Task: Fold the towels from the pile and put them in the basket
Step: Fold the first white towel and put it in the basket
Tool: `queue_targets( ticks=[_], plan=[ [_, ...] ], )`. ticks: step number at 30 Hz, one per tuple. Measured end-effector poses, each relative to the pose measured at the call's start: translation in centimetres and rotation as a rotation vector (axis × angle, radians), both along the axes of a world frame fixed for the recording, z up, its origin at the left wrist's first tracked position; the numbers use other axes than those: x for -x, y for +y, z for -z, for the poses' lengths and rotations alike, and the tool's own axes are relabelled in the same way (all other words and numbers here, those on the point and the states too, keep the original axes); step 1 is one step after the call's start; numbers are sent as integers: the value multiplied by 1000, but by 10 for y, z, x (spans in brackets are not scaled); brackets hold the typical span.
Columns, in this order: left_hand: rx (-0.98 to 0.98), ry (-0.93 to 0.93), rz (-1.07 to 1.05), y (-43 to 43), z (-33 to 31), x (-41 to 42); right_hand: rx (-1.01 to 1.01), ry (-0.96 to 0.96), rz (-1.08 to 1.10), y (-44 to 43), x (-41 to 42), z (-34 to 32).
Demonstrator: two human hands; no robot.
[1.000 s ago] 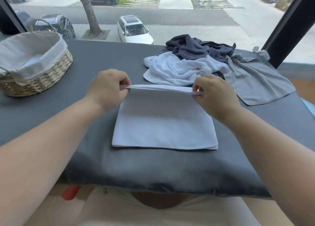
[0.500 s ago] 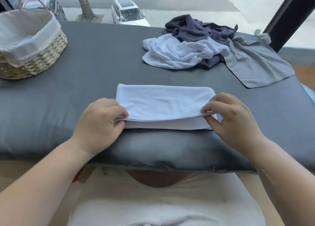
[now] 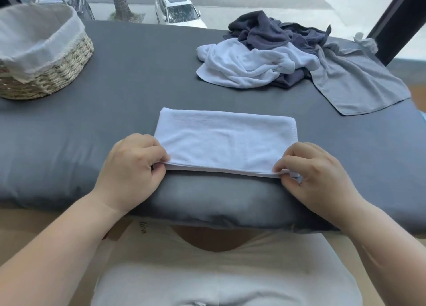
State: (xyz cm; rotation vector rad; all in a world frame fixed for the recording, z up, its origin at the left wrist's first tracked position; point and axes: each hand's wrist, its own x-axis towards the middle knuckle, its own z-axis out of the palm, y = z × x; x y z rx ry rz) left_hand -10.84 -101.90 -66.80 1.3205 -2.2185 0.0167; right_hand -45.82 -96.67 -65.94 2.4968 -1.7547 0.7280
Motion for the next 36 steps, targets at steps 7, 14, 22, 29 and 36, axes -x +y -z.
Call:
queue_targets(
  ticks=[7, 14, 22, 29, 36],
  plan=[
    [-299, 153, -21, 4, -33, 8, -231, 90, 44, -8, -19, -33],
    [-360, -114, -130, -41, -30, 73, -314, 275, 129, -70, -92, -29],
    [-480, -450, -79, -43, 2, 69, -504, 287, 102, -68, -85, 10],
    [-554, -428, -162, -49, 3, 57, -568, 266, 267, -62, -49, 6],
    [-562, -387, -147, -51, 5, 53, -592, 228, 361, -56, -27, 9]
  ],
)
